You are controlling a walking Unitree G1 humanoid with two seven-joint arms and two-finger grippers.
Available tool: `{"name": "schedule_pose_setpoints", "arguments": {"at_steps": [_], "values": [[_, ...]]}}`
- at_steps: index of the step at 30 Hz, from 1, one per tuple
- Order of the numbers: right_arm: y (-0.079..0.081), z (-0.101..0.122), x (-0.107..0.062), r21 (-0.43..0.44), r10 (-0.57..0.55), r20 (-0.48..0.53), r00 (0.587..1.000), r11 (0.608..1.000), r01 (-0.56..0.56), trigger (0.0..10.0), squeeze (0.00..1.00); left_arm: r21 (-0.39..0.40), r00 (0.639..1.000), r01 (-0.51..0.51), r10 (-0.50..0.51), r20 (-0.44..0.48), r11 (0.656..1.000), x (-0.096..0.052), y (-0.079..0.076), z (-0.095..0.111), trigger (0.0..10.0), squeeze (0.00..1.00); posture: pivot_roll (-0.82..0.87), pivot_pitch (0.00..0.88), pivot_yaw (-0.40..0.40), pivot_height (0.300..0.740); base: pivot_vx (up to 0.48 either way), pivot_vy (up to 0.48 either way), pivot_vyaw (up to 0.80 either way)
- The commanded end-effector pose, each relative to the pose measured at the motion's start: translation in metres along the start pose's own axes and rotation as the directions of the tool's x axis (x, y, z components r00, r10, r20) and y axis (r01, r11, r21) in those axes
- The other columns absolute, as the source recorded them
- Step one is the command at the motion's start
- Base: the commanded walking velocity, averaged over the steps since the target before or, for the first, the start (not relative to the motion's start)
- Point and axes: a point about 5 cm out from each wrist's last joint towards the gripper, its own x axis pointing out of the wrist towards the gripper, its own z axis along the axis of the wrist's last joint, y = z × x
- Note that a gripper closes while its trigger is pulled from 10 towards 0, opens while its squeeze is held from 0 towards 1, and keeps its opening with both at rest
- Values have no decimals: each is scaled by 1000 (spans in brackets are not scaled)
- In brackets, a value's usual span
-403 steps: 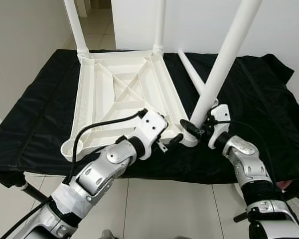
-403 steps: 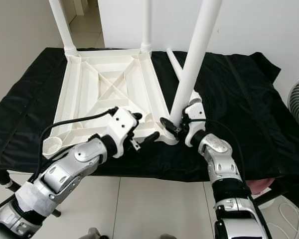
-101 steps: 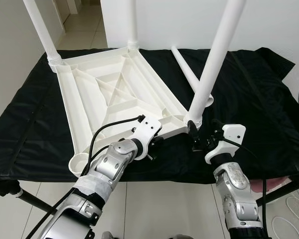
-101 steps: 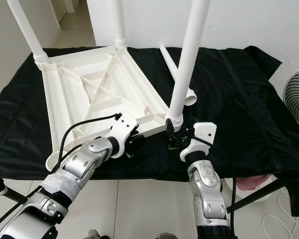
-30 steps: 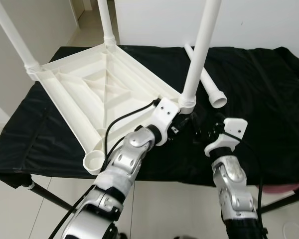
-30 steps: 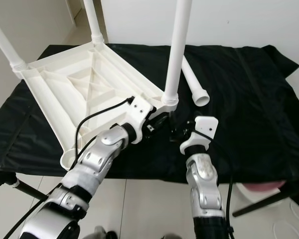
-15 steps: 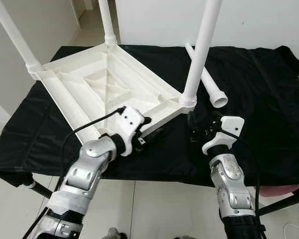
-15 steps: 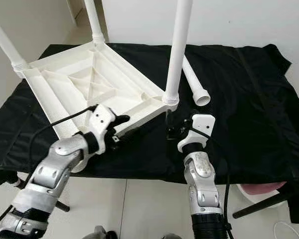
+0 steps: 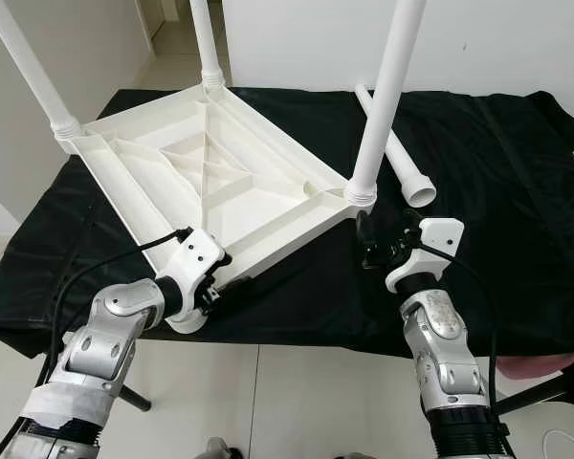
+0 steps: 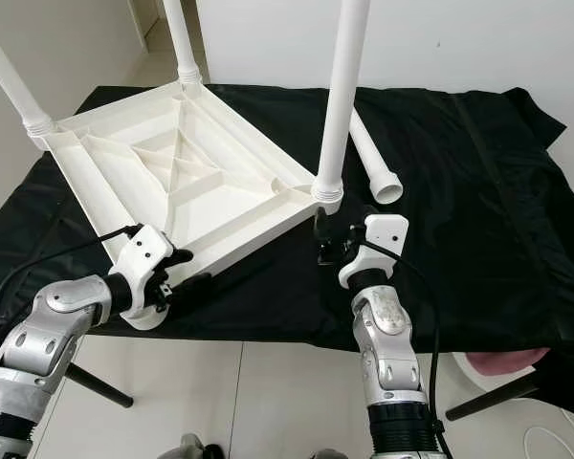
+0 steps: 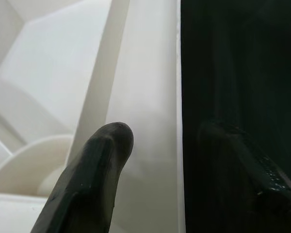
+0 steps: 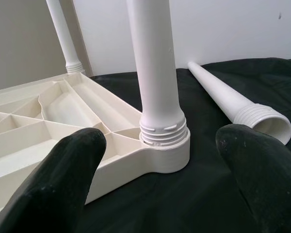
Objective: Building children table
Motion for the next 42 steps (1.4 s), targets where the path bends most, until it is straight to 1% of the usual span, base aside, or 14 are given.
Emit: {"name": "schedule_pose_setpoints", "arguments": {"at_steps": [1, 6, 10, 11, 12, 13, 14, 15, 16, 27, 30, 31, 34, 42], "values": [[2, -1, 2, 6, 10, 5, 1000, 1000, -10, 10000, 0, -13, 998, -45, 44, -47, 999, 1, 2, -8, 10000, 0, -99, 37, 48, 740, 0, 0, 0], [0, 0, 3, 2, 8, 5, 1000, 1000, -8, 10000, 0, -13, 997, -47, 46, -59, 999, 3, 2, -8, 10000, 0, -102, 40, 45, 740, 0, 0, 0], [-2, 1, 3, -3, -1, 8, 1000, 1000, 1, 10000, 0, -28, 987, -113, 109, -114, 993, 8, 4, -15, 10000, 0, -105, 40, 44, 740, 0, 0, 0], [-2, 1, 3, -4, -1, 9, 1000, 1000, 1, 10000, 0, -37, 985, -126, 121, -120, 991, 9, 5, -15, 4549, 0, -108, 42, 44, 740, 0, 0, 0], [-2, 1, 3, -4, -1, 9, 1000, 1000, 1, 10000, 0, -37, 985, -126, 121, -120, 991, 9, 5, -15, 4549, 0, -108, 42, 44, 740, 0, 0, 0], [-2, 1, 3, -4, -2, 10, 1000, 1000, 2, 10000, 0, -44, 984, -134, 127, -125, 990, 10, 5, -14, 1922, 0, -108, 42, 44, 740, 0, 0, 0], [-2, 2, 4, -4, -2, 11, 1000, 1000, 2, 10000, 0, -48, 982, -143, 136, -129, 989, 11, 6, -14, 471, 0, -108, 43, 43, 740, 0, 0, 0], [-2, 2, 4, -4, -2, 11, 1000, 1000, 2, 10000, 0, -48, 982, -143, 136, -129, 989, 11, 6, -14, 471, 0, -108, 43, 43, 740, 0, 0, 0], [-3, 2, 4, -4, -3, 11, 1000, 1000, 3, 10000, 0, -50, 980, -156, 148, -135, 986, 13, 7, -13, 0, 0, -108, 43, 43, 740, 0, 0, 0], [-5, 5, 5, -8, -8, 19, 1000, 1000, 8, 10000, 0, -49, 975, -180, 172, -140, 982, 29, 5, -2, 0, 0, -116, 50, 41, 740, 0, 0, 0], [-5, 6, 6, -7, -15, 24, 1000, 1000, 15, 10000, 0, -61, 979, -168, 159, -124, 984, 54, -7, 10, 0, 0, -122, 51, 45, 740, 0, 0, 0], [-5, 6, 6, -7, -15, 24, 1000, 1000, 15, 10000, 0, -61, 979, -168, 159, -124, 984, 54, -7, 10, 0, 0, -122, 51, 45, 740, 0, 0, 0], [-5, 6, 5, -4, -22, 28, 999, 1000, 22, 10000, 0, -69, 982, -162, 154, -110, 984, 73, -16, 22, 0, 0, -129, 50, 51, 740, 0, 0, 0], [-6, 7, 3, -1, -45, 34, 998, 999, 45, 10000, 0, -89, 979, -196, 190, -73, 976, 101, -21, 50, 0, 0, -153, 52, 77, 740, 0, 0, 0]]}}
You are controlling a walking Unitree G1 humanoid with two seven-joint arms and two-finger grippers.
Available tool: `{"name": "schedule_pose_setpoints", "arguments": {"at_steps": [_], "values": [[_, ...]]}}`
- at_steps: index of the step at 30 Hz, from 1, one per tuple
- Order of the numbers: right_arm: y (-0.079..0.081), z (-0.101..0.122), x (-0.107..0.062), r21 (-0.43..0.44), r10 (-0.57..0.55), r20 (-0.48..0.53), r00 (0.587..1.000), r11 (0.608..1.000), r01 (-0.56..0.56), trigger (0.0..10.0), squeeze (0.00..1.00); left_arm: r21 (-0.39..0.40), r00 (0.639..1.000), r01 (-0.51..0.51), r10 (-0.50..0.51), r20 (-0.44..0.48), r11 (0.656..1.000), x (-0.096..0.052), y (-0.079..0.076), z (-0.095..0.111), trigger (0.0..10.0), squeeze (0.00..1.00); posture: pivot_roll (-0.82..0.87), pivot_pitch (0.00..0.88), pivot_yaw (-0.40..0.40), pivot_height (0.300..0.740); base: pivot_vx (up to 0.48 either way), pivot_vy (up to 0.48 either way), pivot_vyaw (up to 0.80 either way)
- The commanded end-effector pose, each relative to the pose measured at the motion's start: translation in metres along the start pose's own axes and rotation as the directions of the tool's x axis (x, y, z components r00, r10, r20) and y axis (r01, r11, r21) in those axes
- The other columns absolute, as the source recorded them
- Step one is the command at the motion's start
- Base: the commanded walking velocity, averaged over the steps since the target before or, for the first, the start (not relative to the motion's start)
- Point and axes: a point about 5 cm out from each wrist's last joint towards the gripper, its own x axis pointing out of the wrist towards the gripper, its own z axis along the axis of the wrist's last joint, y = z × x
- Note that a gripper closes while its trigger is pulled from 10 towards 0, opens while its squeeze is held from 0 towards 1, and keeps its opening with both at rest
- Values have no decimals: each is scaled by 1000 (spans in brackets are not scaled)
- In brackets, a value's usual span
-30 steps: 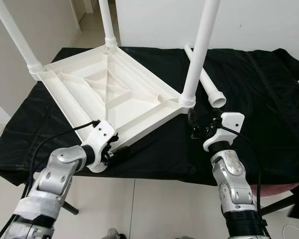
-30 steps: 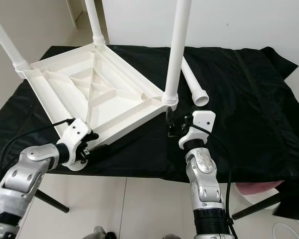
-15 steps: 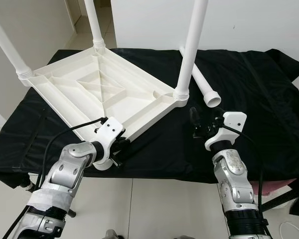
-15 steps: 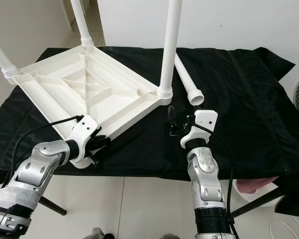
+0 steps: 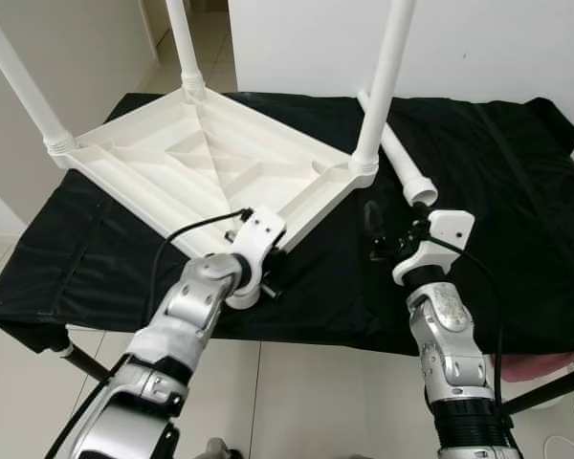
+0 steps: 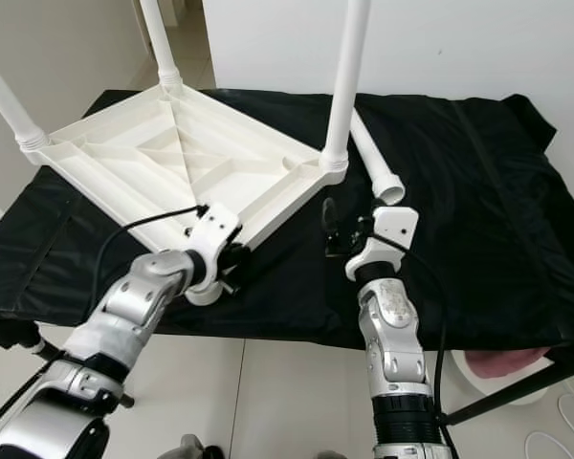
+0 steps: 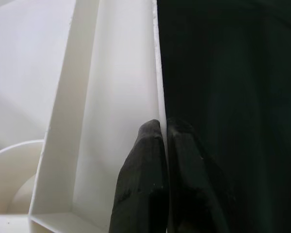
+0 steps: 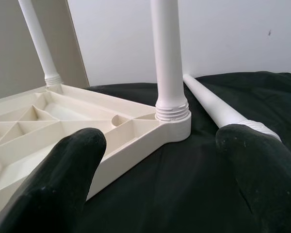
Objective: Building children table
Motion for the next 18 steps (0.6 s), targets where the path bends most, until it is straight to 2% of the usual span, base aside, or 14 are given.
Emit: {"name": "schedule_pose_setpoints", "arguments": {"at_steps": [1, 6, 7, 9, 10, 13, 14, 16, 18], "values": [[-1, 0, -3, 4, -14, 8, 1000, 1000, 14, 10000, 0, 13, 993, -116, 116, 3, 993, 6, 2, 4, 0, 0, -153, 52, 77, 740, 0, 0, 0], [-1, 0, -3, 3, -18, 9, 1000, 1000, 18, 10000, 0, 1, 991, -126, 126, 34, 992, 10, 1, 14, 0, 0, -161, 54, 84, 740, 0, 0, 0], [-1, 0, -4, 3, -21, 9, 1000, 1000, 21, 10000, 0, -5, 991, -118, 118, 62, 993, 11, -2, 20, 6706, 0, -161, 54, 84, 740, 0, 0, 0], [-1, 0, -4, 3, -22, 9, 1000, 1000, 22, 10000, 0, -8, 990, -111, 112, 82, 994, 11, -3, 24, 6706, 0, -161, 54, 84, 740, 0, 0, 0], [-1, 0, -4, 3, -23, 9, 1000, 1000, 23, 10000, 0, 9, 990, -88, 86, 115, 996, 10, -6, 28, 10000, 0, -161, 54, 84, 740, 0, 0, 0], [-1, 0, -4, 4, -24, 8, 1000, 1000, 24, 10000, 0, -2, 988, -46, 46, 149, 999, 9, -9, 32, 10000, 0, -156, 56, 84, 740, 0, 0, 0], [-1, 0, -4, 4, -25, 8, 1000, 1000, 25, 10000, 0, -9, 984, -4, 6, 176, 1000, 6, -12, 33, 10000, 1000, -156, 56, 84, 740, 0, 0, 0], [0, -1, -4, 7, -22, 5, 1000, 1000, 22, 10000, 0, -1, 967, 93, -90, 240, 996, -2, -17, 37, 10000, 1000, -143, 61, 79, 740, 0, 0, 0], [1, -1, -4, 7, -21, 5, 1000, 1000, 21, 10000, 0, 8, 959, 118, -116, 259, 993, -5, -18, 39, 10000, 1000, -143, 61, 79, 740, 0, 0, 0]]}}
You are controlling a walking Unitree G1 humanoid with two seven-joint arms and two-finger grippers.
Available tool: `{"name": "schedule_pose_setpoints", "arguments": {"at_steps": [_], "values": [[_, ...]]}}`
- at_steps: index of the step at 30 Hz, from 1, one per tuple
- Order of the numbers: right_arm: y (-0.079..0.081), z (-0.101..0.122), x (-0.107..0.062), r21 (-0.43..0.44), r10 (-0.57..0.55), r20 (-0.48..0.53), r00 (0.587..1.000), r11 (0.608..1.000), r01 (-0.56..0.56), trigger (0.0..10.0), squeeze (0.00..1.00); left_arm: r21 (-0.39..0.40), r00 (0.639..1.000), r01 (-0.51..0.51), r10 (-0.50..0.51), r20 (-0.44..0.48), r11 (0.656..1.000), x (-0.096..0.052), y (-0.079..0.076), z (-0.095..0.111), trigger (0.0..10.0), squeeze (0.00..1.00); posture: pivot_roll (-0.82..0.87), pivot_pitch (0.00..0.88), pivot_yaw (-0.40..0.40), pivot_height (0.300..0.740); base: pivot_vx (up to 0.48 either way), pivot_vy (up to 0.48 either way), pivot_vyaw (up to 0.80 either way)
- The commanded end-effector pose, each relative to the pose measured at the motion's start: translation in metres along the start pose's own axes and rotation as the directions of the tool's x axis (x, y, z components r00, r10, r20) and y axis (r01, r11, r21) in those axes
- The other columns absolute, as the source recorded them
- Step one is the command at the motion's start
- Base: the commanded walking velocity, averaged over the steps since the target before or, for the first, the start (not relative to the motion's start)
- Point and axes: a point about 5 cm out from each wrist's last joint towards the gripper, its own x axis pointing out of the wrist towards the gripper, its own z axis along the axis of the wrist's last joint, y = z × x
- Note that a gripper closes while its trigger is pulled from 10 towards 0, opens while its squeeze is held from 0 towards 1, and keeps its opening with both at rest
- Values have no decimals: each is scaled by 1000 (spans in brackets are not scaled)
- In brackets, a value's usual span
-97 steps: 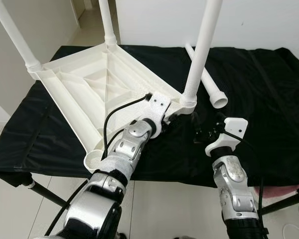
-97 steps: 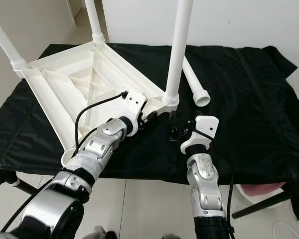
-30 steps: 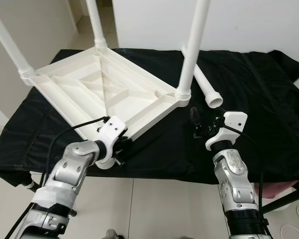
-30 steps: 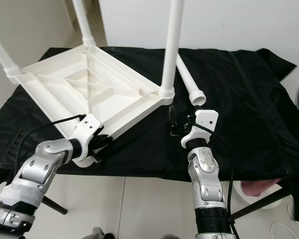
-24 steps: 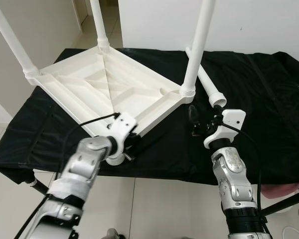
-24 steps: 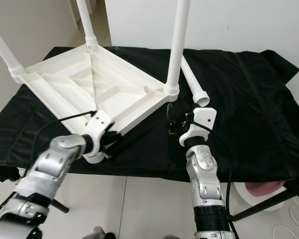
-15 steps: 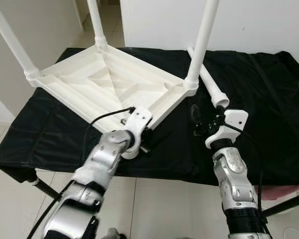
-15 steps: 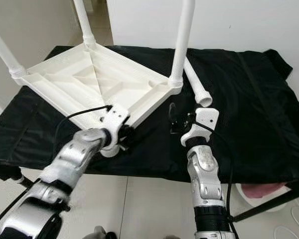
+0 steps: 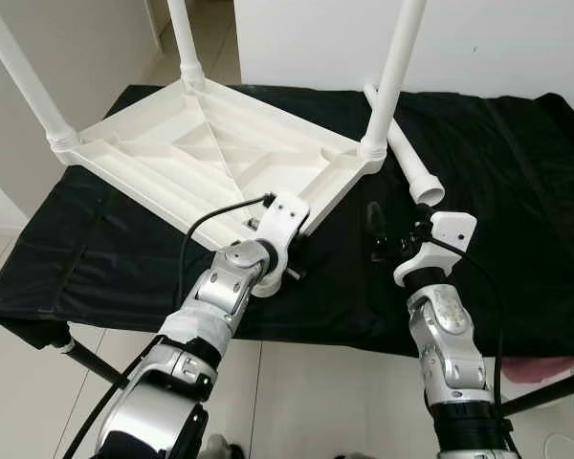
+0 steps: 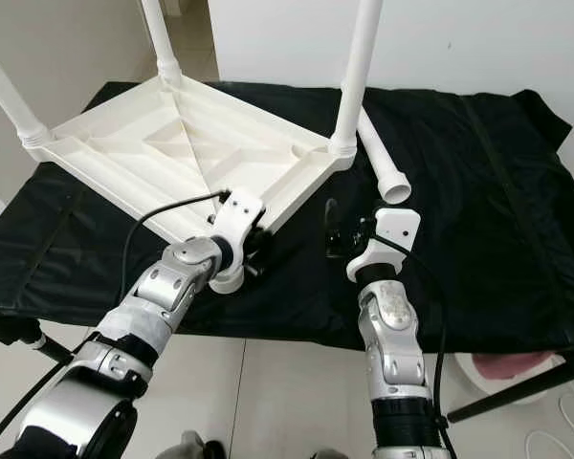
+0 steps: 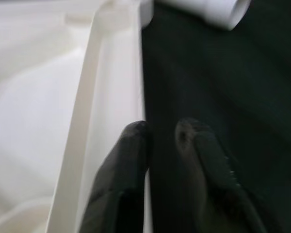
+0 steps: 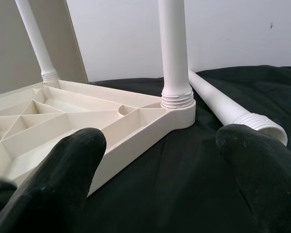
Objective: Building children table
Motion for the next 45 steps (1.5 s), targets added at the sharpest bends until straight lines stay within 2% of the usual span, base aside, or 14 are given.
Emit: {"name": "schedule_pose_setpoints", "arguments": {"at_steps": [1, 4, 5, 6, 7, 9, 11, 12, 20, 23, 25, 34, 38, 45], "values": [[1, -1, -1, 4, -6, 1, 1000, 1000, 6, 10000, 0, 4, 994, 111, -111, 18, 994, -6, -5, 0, 10000, 1000, -143, 61, 79, 740, 0, 0, 0], [1, -1, -1, 6, -4, 1, 1000, 1000, 4, 10000, 0, 29, 991, 131, -132, 32, 991, -13, -4, 3, 10000, 1000, -132, 64, 78, 740, 0, 0, 0], [2, -1, -1, 7, -4, 1, 1000, 1000, 4, 10000, 0, 49, 988, 143, -145, 44, 989, -18, -2, 6, 10000, 0, -132, 64, 78, 740, 0, 0, 0], [2, -1, -1, 7, -4, 1, 1000, 1000, 4, 10000, 0, 49, 988, 143, -145, 44, 989, -18, -2, 6, 10000, 0, -132, 64, 78, 740, 0, 0, 0], [3, -2, 0, 10, -2, 1, 1000, 1000, 2, 10000, 0, 93, 991, 125, -129, 31, 988, -30, 10, 8, 10000, 0, -124, 63, 78, 740, 0, 0, 0], [3, -2, 1, 11, -1, 1, 1000, 1000, 1, 10000, 0, 109, 993, 113, -116, 21, 988, -33, 14, 7, 10000, 0, -124, 63, 78, 740, 0, 0, 0], [3, -2, 1, 13, 0, 1, 1000, 1000, 0, 10000, 0, 158, 998, 65, -62, -21, 985, -40, 28, 1, 10000, 0, -124, 63, 78, 740, 0, 0, 0], [3, -2, 1, 13, 0, 1, 1000, 1000, 0, 10000, 0, 158, 998, 65, -62, -21, 985, -40, 28, 1, 10000, 0, -124, 63, 78, 740, 0, 0, 0], [5, -2, 3, 16, 6, 4, 1000, 1000, -6, 10000, 0, 202, 997, -9, 25, -77, 979, -66, 64, -5, 10000, 0, -116, 53, 72, 740, 0, 0, 0], [5, -1, 5, 16, 12, 7, 1000, 1000, -12, 10000, 0, 270, 986, -55, 94, -135, 961, -76, 84, -11, 10000, 0, -114, 48, 67, 740, 0, 0, 0], [5, -1, 6, 16, 13, 8, 1000, 1000, -13, 10000, 0, 300, 982, -64, 114, -152, 952, -78, 89, -13, 10000, 0, -114, 48, 67, 740, 0, 0, 0], [5, 0, 7, 13, 15, 11, 1000, 1000, -15, 10000, 0, 410, 961, -94, 191, -202, 907, -77, 95, -24, 10000, 0, -123, 38, 67, 740, 0, 0, 0], [5, 1, 7, 11, 16, 15, 1000, 1000, -16, 10000, 0, 448, 950, -98, 217, -224, 889, -69, 88, -33, 10000, 0, -123, 38, 67, 740, 0, 0, 0], [5, 1, 8, 10, 15, 19, 1000, 1000, -15, 10000, 0, 479, 946, -39, 187, -264, 877, -59, 74, -44, 10000, 0, -123, 38, 67, 740, 0, 0, 0]]}}
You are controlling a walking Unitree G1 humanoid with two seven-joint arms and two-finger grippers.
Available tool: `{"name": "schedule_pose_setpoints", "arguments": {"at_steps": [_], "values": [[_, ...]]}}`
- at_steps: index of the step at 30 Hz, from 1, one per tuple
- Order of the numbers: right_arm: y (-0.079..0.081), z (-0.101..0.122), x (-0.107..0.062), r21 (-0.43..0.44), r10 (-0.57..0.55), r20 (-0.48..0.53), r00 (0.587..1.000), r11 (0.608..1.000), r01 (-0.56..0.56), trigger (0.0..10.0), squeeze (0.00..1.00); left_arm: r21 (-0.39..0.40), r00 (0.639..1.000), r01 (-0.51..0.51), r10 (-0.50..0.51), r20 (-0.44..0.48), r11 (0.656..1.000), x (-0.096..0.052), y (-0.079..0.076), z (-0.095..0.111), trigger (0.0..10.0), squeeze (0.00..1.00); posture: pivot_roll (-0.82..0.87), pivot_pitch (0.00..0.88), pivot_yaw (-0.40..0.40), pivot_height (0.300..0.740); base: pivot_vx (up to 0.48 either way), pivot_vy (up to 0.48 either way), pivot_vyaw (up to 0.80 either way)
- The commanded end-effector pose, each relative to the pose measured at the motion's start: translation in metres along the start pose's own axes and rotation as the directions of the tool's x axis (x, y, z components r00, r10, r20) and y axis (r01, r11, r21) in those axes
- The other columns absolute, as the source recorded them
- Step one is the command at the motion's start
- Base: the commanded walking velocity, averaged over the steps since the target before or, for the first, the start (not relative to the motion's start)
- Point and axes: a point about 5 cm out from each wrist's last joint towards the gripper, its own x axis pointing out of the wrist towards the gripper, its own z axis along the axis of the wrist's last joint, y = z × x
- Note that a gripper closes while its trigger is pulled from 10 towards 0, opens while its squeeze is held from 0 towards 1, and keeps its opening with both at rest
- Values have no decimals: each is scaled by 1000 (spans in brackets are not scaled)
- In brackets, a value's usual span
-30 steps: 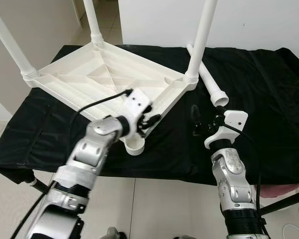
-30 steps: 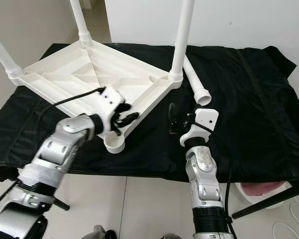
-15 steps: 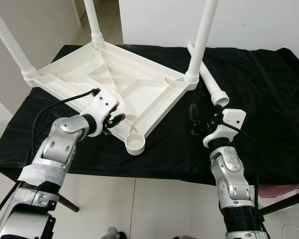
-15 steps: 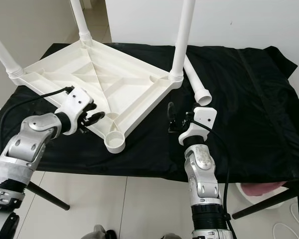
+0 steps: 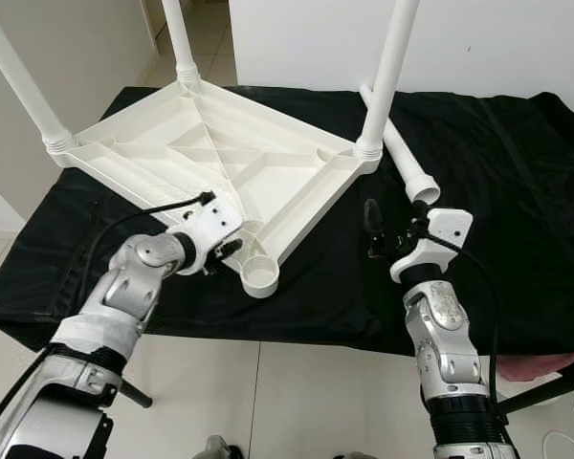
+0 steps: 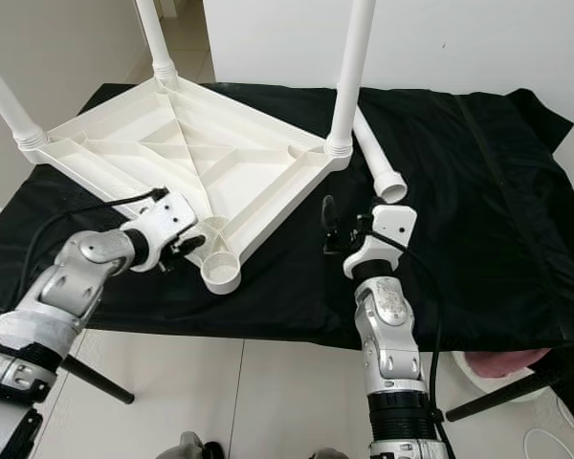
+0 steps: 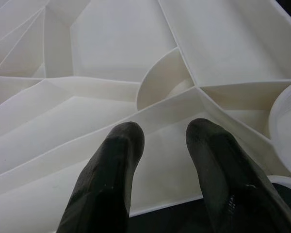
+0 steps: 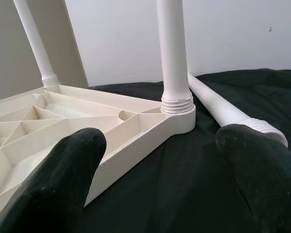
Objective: Building children table
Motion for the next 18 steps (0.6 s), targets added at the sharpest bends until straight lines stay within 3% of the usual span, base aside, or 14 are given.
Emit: {"name": "schedule_pose_setpoints", "arguments": {"at_steps": [1, 11, 18], "values": [[1, 1, 2, 3, 5, 10, 1000, 1000, -5, 10000, 0, 12, 993, -115, 116, -34, 993, 3, -1, -7, 10000, 0, -123, 38, 67, 740, 0, 0, 0], [-1, 0, 1, -2, 0, 9, 1000, 1000, 0, 10000, 0, 50, 999, 28, -29, 28, 998, 19, -39, 12, 10000, 0, -139, 29, 69, 740, 0, 0, 0], [-1, 1, 1, -3, -2, 10, 1000, 1000, 2, 10000, 0, 46, 997, 49, -51, 52, 998, 25, -48, 21, 10000, 0, -147, 28, 73, 740, 0, 0, 0]]}}
